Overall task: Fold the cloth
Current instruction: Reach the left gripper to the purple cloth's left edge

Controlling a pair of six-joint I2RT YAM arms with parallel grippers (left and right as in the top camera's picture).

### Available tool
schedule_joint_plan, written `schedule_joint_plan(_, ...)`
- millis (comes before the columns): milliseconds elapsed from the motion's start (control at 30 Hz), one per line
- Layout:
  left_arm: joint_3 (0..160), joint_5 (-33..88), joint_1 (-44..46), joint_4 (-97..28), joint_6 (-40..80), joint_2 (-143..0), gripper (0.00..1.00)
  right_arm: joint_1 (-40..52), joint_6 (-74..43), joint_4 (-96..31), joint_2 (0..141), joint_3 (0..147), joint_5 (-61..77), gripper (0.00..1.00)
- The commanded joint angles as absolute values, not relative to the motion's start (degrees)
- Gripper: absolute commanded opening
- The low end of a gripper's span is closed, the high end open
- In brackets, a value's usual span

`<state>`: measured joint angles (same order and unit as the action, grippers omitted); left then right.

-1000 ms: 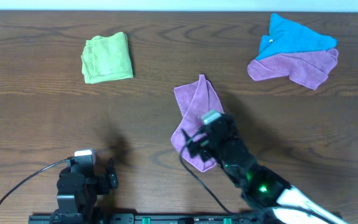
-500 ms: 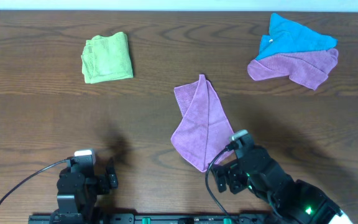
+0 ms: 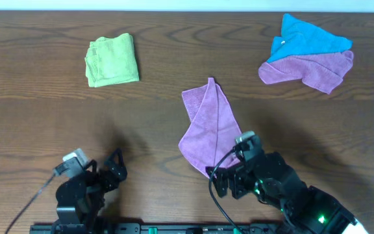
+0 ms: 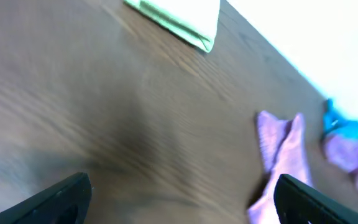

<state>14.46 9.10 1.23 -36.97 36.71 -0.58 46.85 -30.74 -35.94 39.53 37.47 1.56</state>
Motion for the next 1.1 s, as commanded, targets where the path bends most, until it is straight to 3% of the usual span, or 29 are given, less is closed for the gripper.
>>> schedule_joint_plan(0,14.2,8.8,1.3,-36.9,47.0,-0.2,0.95,46.5,-38.0,-34.1,39.4,38.6,1.5,0.99)
schedule_joint_plan(133,14.2,10.3,1.3,-33.8,49.7,-0.3,0.95,46.5,-43.1,-33.1,39.4,38.6,1.5,0.99)
schedule_joint_plan(267,14.4,24.3,1.3,-23.0,44.7,-1.5,0.96,46.5,-43.3,-32.8,39.4,38.6,2.0,0.99)
schedule_joint_plan(367,16.7,32.8,1.3,-21.7,42.2,-7.2,0.96,46.5,-43.3,-32.9,39.4,38.6,2.0,0.99)
schedule_joint_plan(467,23.0,36.1,1.4,-28.0,33.4,-17.0,0.96,46.5,-43.2,-33.1,39.4,38.6,2.0,0.99)
schedule_joint_plan(600,36.8,30.9,2.3,-43.7,18.6,-31.2,0.96,46.5,-43.2,-35.2,39.4,38.6,2.0,0.99)
schedule_joint_plan(800,54.4,28.3,7.0,-64.0,4.3,-54.5,0.96,44.6,-48.7,-47.5,39.4,38.6,-2.2,0.99)
schedule_joint_plan(1067,56.6,26.4,18.0,-58.8,1.7,-78.7,0.95,33.8,-46.8,-51.9,43.9,38.6,-4.8,0.99)
